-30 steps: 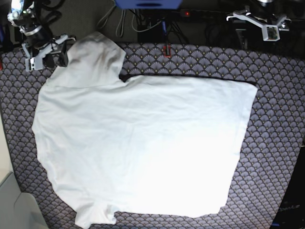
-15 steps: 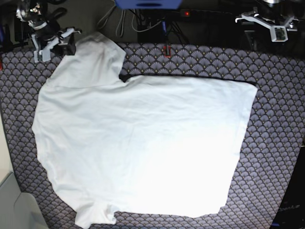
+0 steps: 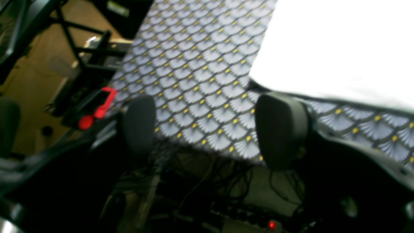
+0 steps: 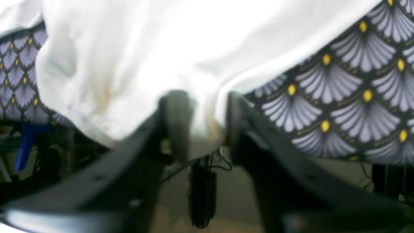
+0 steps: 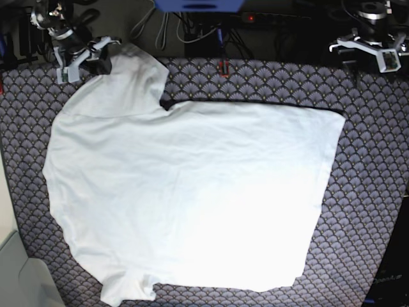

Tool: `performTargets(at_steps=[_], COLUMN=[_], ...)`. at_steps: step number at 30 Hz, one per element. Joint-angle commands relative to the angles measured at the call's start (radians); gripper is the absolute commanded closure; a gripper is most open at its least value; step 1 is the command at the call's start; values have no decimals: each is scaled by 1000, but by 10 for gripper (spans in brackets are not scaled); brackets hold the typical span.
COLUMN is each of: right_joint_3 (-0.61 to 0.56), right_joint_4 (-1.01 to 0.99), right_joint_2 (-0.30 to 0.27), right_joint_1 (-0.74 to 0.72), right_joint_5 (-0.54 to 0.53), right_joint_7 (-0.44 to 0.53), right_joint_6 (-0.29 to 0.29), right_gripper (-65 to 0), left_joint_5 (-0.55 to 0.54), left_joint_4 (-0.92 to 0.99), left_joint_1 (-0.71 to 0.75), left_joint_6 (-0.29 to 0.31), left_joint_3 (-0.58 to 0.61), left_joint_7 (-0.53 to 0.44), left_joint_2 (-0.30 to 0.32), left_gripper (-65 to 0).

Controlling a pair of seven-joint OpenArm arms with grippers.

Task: Fold the T-shirt properly
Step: 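Move both grippers down to the shirt's collar-side edge and grasp it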

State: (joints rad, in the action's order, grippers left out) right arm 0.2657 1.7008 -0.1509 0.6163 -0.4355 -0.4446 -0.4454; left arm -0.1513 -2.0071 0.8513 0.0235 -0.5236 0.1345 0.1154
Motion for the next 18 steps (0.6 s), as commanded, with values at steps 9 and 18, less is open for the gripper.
performTargets(at_steps=[9, 18], right_joint_3=[-1, -1], right_joint_4=[5, 5], right_joint_2=[-8, -11], right_joint_1=[11, 11], right_joint_5=[4, 4], right_joint_7=[-24, -24], right_joint_6=[-8, -8], right_gripper=[0, 0], left_joint_5=[0, 2], left_joint_4=[22, 200], left_joint_1=[-364, -559], left_joint_6=[-9, -9], left_joint_3=[-7, 1], left_joint_7=[343, 385], left_joint_2=[-29, -62], left_gripper=[-499, -499])
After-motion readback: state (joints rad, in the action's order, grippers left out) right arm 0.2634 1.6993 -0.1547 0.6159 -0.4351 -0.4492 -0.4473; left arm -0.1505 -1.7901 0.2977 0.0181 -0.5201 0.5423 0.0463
